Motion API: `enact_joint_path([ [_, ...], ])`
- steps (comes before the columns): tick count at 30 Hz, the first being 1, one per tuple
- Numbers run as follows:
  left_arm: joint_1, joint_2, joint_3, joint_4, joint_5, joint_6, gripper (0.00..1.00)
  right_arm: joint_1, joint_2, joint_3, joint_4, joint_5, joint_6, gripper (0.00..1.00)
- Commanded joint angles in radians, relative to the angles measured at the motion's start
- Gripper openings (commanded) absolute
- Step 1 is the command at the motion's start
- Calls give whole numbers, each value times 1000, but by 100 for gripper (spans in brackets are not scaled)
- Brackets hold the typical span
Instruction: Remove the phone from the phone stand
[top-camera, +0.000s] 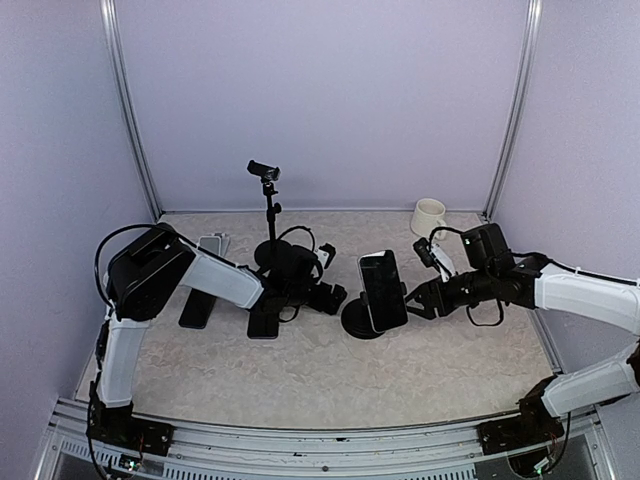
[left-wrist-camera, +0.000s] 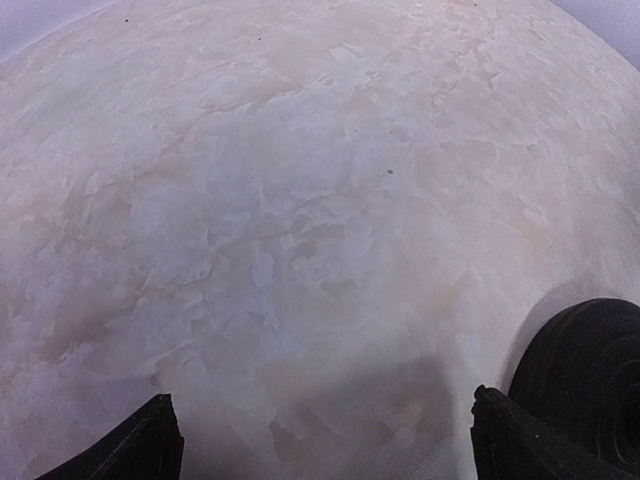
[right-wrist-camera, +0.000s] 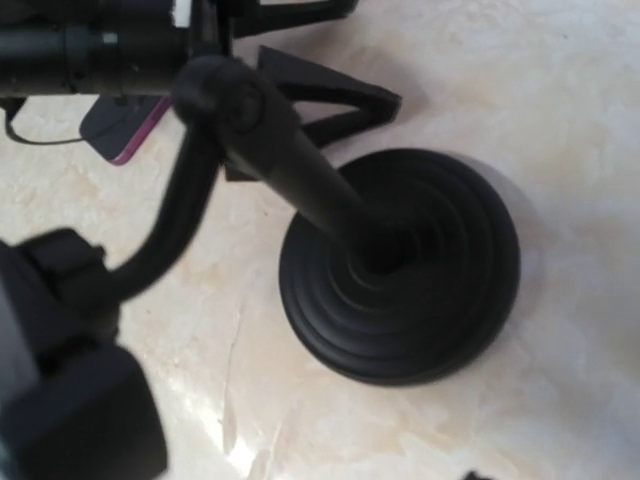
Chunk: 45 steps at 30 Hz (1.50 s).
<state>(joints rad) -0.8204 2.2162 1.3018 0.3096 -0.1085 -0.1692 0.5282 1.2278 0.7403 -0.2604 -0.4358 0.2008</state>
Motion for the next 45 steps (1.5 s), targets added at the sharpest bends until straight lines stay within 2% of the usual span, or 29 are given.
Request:
enact_joint_path([
  [1, -2, -96, -43, -1, -2, 19, 99, -27, -62, 25, -100, 24, -29, 65],
  [8, 0, -200, -141, 16, -25, 20, 99, -133, -109, 76, -169, -68, -33, 83],
  [12, 3, -251, -182, 18, -35, 20, 99, -182, -137, 100, -183, -133, -32, 89],
  [17, 12, -321, -232, 40, -26, 14, 99, -195, -152, 109, -112, -305, -20, 92],
  [20, 13, -364, -257, 52, -13, 14, 99, -195, -118, 105, -57, -404, 3, 91],
  [23, 12, -412, -283, 65, -4, 10, 99, -195, -74, 98, -7, -467, 25, 86],
  [38, -2, -561, -353, 52, -30, 17, 99, -190, 77, 45, 135, -552, 58, 74],
  [45, -3, -565, -357, 52, -35, 19, 99, -167, 121, 21, 198, -579, 90, 62],
])
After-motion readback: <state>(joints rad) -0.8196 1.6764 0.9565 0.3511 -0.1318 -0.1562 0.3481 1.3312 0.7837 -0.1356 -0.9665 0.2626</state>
